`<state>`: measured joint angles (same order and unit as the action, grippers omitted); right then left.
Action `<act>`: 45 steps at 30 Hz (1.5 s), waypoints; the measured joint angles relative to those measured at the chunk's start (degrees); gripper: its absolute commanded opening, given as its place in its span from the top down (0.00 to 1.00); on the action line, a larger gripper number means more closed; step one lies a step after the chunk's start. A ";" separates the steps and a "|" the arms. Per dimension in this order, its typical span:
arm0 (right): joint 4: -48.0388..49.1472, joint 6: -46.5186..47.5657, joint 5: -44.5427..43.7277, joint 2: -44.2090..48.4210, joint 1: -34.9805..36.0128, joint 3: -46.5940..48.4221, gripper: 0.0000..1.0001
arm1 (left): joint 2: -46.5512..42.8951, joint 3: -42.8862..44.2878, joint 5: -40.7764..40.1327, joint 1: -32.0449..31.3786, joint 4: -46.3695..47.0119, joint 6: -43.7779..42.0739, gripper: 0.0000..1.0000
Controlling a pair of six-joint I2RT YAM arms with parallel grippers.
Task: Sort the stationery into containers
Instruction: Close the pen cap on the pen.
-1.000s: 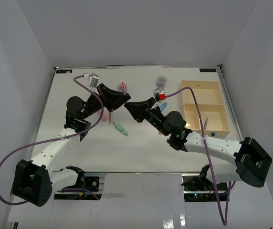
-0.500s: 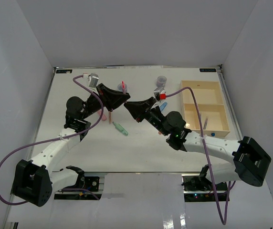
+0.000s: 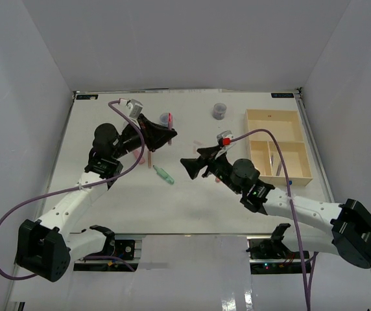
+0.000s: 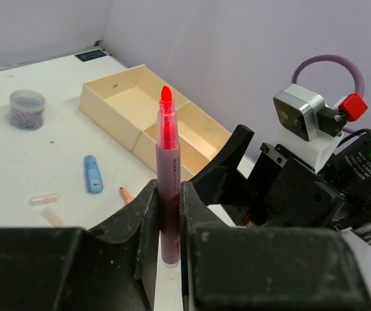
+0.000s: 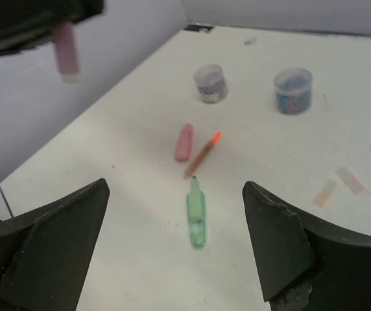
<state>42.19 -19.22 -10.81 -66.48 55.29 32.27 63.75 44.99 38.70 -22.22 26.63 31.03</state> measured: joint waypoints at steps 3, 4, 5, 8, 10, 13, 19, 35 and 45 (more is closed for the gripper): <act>-6.21 0.33 -0.04 2.05 -3.65 -1.33 0.04 | 0.00 2.95 -2.19 0.28 -7.21 -4.59 1.00; -8.02 0.50 0.20 2.16 -5.20 -1.31 0.04 | 0.00 3.98 -3.13 0.35 -9.75 -6.16 1.00; -9.99 0.72 1.31 2.14 -7.39 -1.31 0.05 | 0.00 4.70 -3.96 0.37 -11.69 -7.39 1.00; -18.05 2.32 5.29 -0.02 -14.67 1.38 0.11 | 0.00 5.77 -5.95 0.55 -17.38 -11.32 1.00; -24.41 4.28 7.72 -3.85 -18.93 6.14 0.12 | 0.02 5.77 -6.75 0.68 -21.38 -13.75 1.00; -32.13 8.17 10.10 -10.80 -22.97 15.30 0.18 | 0.09 5.64 -8.09 0.72 -26.51 -16.65 1.00; -39.93 18.36 12.59 -24.50 -24.06 30.73 0.30 | -0.09 3.37 -11.41 0.72 -30.60 -20.06 1.00; -53.81 36.57 15.78 -45.72 -24.04 45.75 0.39 | -0.44 3.17 -18.29 0.72 -32.81 -22.23 1.00; -55.74 39.43 16.15 -51.76 -24.04 49.90 0.39 | -0.44 3.17 -18.36 0.72 -32.81 -22.23 1.00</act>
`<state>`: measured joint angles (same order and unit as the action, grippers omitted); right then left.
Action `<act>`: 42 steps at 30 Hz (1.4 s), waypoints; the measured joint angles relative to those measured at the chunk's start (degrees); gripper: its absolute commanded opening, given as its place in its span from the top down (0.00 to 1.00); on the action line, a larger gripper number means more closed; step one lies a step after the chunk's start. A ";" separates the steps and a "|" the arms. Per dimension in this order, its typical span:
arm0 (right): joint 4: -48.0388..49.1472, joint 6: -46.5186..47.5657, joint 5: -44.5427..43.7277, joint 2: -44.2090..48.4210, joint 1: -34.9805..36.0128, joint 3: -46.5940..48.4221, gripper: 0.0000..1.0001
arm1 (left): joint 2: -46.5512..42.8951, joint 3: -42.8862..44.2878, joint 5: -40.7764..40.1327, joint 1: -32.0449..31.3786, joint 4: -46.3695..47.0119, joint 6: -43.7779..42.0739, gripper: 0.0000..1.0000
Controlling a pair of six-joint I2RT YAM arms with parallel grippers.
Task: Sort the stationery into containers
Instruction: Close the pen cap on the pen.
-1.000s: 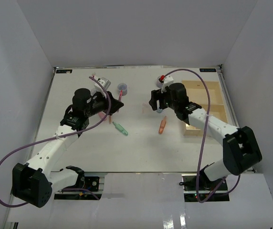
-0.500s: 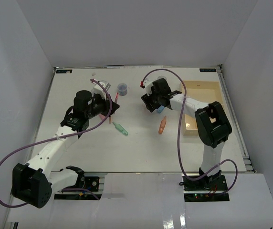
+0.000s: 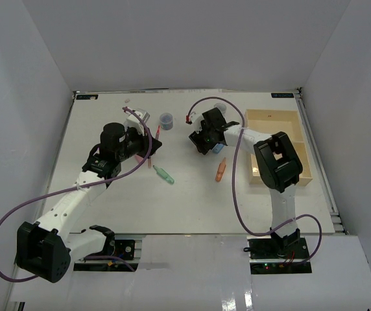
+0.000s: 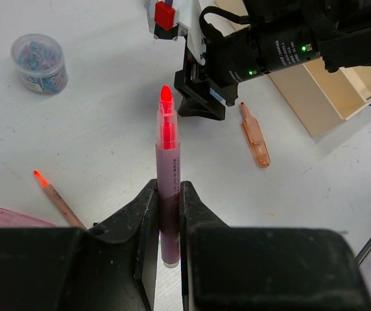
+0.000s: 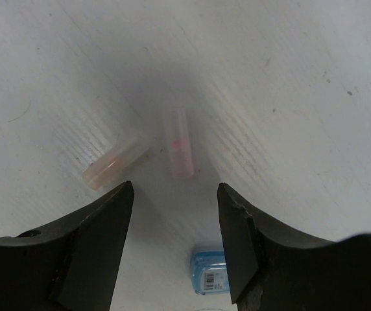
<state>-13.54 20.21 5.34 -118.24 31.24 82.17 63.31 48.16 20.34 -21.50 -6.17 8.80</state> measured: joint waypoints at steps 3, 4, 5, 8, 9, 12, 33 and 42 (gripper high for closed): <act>-0.07 0.35 0.24 -1.07 0.00 1.44 0.39 | 0.00 0.00 0.02 0.00 -0.02 0.00 1.00; -0.09 0.48 0.26 -1.31 0.00 1.84 0.40 | 0.02 0.00 0.04 0.00 -0.02 0.00 1.00; -0.22 0.63 0.26 -1.60 0.00 2.23 0.40 | 0.00 0.00 0.07 0.00 -0.04 0.00 1.00; -0.68 1.03 0.52 -2.84 0.00 4.07 0.41 | 0.02 0.00 0.17 0.00 -0.04 0.00 1.00; -0.76 1.11 0.70 -3.28 0.00 4.76 0.41 | 0.02 0.00 0.20 0.00 -0.04 0.00 1.00; -1.38 1.29 1.07 -4.50 0.00 6.62 0.42 | 0.02 0.00 0.24 0.00 -0.04 0.02 1.00; -5.70 2.64 1.09 -8.90 0.94 14.19 0.63 | 0.87 0.00 1.18 0.00 -0.09 0.02 1.00; -6.64 2.89 0.66 -8.87 1.25 14.53 0.84 | 0.87 0.00 1.55 0.00 -0.07 0.04 1.00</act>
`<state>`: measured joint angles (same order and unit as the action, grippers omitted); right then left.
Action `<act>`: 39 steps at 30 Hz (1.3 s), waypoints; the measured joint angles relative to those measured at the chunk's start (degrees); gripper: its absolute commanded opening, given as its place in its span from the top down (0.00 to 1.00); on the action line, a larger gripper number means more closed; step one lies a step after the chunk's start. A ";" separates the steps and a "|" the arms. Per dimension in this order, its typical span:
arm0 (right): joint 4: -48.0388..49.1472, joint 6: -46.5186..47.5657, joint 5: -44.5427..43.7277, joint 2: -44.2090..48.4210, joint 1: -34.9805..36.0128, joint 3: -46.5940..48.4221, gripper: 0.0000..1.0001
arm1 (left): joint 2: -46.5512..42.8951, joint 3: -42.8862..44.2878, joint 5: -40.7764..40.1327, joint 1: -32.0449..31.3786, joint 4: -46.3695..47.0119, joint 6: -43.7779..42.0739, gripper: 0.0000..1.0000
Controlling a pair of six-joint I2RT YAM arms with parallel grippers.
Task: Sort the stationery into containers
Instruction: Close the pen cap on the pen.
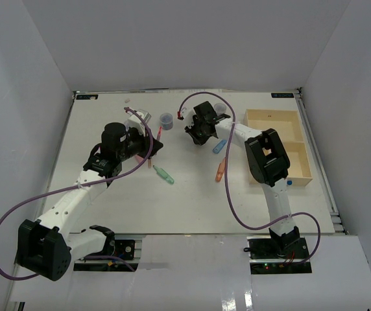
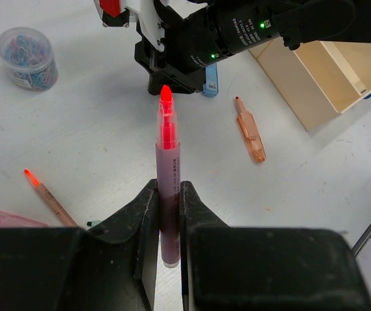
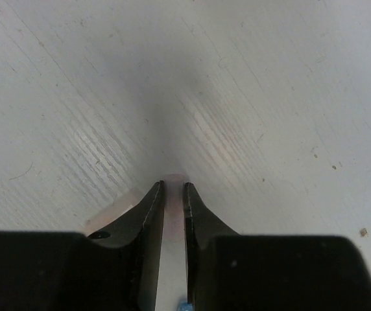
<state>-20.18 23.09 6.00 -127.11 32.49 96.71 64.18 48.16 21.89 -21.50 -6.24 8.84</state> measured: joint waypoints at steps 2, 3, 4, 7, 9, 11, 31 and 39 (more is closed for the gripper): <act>-0.20 0.02 -0.09 0.09 0.02 0.04 0.84 | 0.00 0.00 0.11 0.00 0.00 0.02 1.00; -0.50 0.02 -0.09 0.17 0.04 0.04 0.84 | 0.00 0.00 0.20 0.00 0.00 0.07 1.00; -0.87 0.02 -0.28 0.35 0.04 0.04 0.85 | 0.00 0.00 0.28 0.00 0.02 0.09 1.00; -2.08 -0.20 -0.28 1.36 0.04 0.04 0.88 | 0.00 -0.02 0.68 0.00 0.17 0.20 1.00; -2.56 -0.63 -0.22 2.80 0.15 0.04 0.88 | -0.04 -0.11 1.22 0.00 0.46 0.28 1.00; -2.64 -1.44 0.02 4.98 0.17 0.04 0.88 | -0.22 -0.46 1.90 0.00 0.96 0.66 1.00; 31.61 -26.53 10.25 48.26 2.64 -18.21 0.92 | 3.34 4.66 18.29 -0.24 13.14 10.16 1.00; 46.05 -35.36 11.41 49.99 5.25 -29.14 0.92 | 3.41 2.49 24.76 -0.66 24.50 10.78 1.00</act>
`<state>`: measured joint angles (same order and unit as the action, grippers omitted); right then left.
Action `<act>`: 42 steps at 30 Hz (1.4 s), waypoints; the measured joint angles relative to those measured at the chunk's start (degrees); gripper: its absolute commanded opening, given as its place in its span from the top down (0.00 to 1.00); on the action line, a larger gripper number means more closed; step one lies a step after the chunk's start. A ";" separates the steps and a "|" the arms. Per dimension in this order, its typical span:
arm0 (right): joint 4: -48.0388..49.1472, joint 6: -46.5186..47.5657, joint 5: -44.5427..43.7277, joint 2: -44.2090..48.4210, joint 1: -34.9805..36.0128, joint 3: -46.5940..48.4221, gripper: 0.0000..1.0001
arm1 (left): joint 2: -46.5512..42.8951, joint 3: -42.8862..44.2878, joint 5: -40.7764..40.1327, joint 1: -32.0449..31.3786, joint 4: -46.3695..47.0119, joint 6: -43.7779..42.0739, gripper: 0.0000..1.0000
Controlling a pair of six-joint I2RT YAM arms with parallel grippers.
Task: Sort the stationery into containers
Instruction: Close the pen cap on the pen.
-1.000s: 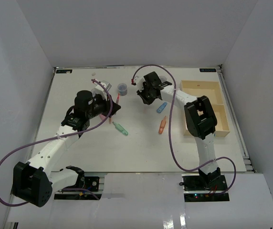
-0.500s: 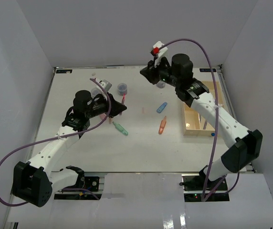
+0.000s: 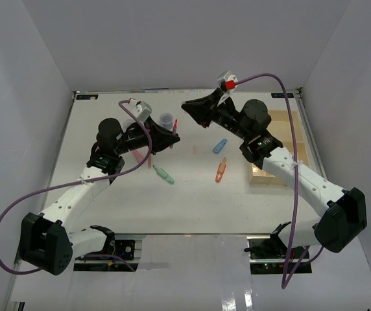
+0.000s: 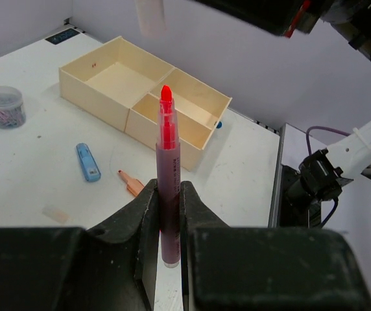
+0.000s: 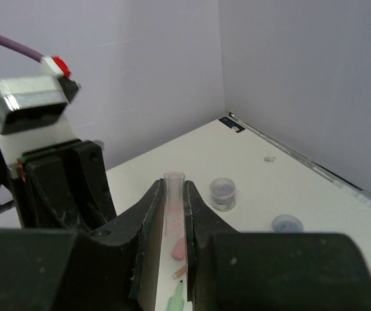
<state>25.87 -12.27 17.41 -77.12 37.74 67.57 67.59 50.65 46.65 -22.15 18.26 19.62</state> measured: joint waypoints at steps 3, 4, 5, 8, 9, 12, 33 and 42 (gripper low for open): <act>2.78 -1.60 0.37 0.24 1.62 -0.70 0.92 | -1.18 -3.63 2.10 0.00 2.62 -0.02 1.00; 4.20 -2.19 0.39 0.55 2.16 -1.20 0.92 | -1.18 -4.20 2.58 0.00 3.28 -0.04 1.00; 5.35 -2.51 0.42 0.85 2.54 -1.75 0.92 | -1.18 -4.48 2.97 0.00 3.69 -0.04 1.00; 9.35 -3.74 0.55 1.90 3.58 -3.85 0.92 | -1.20 -5.09 3.87 0.00 4.94 -0.04 1.00; 10.69 -4.02 0.55 2.14 3.74 -4.55 0.92 | -1.20 -5.20 3.98 0.00 5.11 -0.04 1.00; 13.14 -4.87 0.55 2.23 4.11 -5.62 0.92 | -1.27 -5.75 4.26 0.00 6.54 -0.02 1.00; 19.69 -8.81 1.33 0.33 6.29 -8.37 0.92 | -4.98 -8.13 5.01 0.00 10.84 -0.04 1.00; 20.61 -9.81 1.46 -0.20 6.69 -9.03 0.92 | -5.16 -8.98 5.03 0.00 12.04 0.42 1.00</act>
<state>46.48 -22.09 18.87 -77.32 44.42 58.54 62.43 41.67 51.68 -22.15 30.30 20.03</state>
